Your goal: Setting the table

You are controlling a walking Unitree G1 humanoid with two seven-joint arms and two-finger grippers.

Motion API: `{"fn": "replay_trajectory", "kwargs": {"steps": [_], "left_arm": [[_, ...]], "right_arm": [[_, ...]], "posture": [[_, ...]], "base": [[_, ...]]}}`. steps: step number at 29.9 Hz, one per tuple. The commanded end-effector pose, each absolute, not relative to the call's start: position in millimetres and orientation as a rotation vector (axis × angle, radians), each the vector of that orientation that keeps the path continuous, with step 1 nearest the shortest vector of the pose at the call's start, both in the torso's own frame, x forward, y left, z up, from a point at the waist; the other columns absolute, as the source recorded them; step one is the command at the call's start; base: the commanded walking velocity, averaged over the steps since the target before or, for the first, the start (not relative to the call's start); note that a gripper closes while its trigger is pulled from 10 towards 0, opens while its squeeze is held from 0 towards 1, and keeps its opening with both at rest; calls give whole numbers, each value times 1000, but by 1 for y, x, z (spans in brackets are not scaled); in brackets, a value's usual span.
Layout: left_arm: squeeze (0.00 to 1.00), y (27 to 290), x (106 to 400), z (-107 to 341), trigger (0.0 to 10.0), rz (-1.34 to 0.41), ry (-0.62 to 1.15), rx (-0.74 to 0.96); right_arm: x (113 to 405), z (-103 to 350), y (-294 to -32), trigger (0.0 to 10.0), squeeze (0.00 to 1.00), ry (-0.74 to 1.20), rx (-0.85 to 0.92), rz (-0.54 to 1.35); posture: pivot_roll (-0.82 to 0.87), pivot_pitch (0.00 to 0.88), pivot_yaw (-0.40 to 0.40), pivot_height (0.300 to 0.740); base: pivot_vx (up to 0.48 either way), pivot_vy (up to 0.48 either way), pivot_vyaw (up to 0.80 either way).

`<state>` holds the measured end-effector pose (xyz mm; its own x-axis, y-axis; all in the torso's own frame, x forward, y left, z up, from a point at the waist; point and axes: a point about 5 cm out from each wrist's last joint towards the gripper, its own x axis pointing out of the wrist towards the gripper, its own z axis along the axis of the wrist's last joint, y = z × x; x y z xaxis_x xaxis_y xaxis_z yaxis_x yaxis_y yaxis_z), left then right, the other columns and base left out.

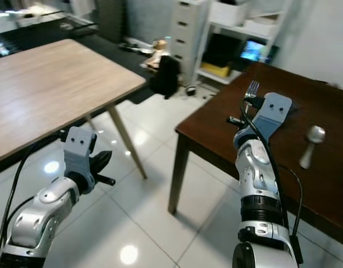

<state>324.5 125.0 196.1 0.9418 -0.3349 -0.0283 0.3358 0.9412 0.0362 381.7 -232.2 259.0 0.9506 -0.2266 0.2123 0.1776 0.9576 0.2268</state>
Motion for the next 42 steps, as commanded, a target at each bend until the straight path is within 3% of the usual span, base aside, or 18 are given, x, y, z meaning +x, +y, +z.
{"fn": "replay_trajectory", "kwargs": {"steps": [1,9,21,27,33,42], "left_arm": [[0,125,324,193,10000,-387,36,36],[0,126,324,207,10000,-516,17,49],[0,122,306,222,10000,-909,-5,110],[0,131,314,224,10000,-863,-22,174],[0,136,320,225,10000,-782,-31,183],[0,138,325,219,10000,-663,-19,104]], "right_arm": [[378,255,-227,10000,0,-247,140,-175],[347,246,-207,10000,0,-235,-12,-53],[329,233,-216,10000,0,-107,-85,-83],[332,231,-217,10000,0,-89,-21,-99],[339,233,-200,10000,0,-78,28,-20],[348,237,-170,10000,0,-75,112,127]], "posture": [[-13,123,87,740],[-20,112,88,740],[-41,108,85,740],[-42,108,81,740],[-41,109,78,740],[-38,112,75,740]], "base": [[0,0,-800],[0,0,-795],[0,0,-797],[0,0,-800],[0,0,-800],[0,0,0]]}}
